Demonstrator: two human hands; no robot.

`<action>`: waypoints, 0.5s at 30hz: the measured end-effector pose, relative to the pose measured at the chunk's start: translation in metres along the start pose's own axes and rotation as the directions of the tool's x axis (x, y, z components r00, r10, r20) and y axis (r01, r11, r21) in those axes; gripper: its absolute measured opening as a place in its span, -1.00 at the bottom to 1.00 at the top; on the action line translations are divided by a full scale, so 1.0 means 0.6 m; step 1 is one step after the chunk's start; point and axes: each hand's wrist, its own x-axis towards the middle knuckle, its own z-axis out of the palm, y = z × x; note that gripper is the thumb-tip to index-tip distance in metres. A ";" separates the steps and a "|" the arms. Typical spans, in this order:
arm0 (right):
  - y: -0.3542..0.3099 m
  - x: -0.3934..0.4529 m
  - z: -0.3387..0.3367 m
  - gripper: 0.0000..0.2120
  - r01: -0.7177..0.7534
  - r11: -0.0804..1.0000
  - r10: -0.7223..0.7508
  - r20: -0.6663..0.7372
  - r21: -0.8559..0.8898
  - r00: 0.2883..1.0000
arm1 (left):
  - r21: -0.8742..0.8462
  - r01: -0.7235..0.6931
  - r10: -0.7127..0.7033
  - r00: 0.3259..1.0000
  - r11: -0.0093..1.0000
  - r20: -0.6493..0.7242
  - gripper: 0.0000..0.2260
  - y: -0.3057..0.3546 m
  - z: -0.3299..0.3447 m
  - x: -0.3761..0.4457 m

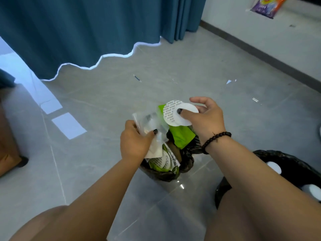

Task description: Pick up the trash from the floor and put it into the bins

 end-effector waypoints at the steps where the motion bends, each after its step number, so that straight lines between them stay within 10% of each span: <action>1: 0.009 0.008 0.005 -0.71 -0.020 0.998 0.021 0.017 -0.062 1.000 | 0.043 -0.008 0.009 1.000 0.999 -0.021 -0.56 -0.004 0.010 -0.002; 6: 0.055 0.034 0.037 -0.75 -0.071 0.963 0.079 0.019 -0.261 0.997 | 0.106 0.229 -0.219 0.971 0.968 -0.097 -0.17 -0.008 0.015 -0.006; 15: 0.089 0.026 0.090 -0.69 0.005 0.808 0.093 0.137 -0.589 0.986 | -0.107 0.418 -0.396 0.901 0.902 0.180 -0.49 -0.054 -0.041 0.012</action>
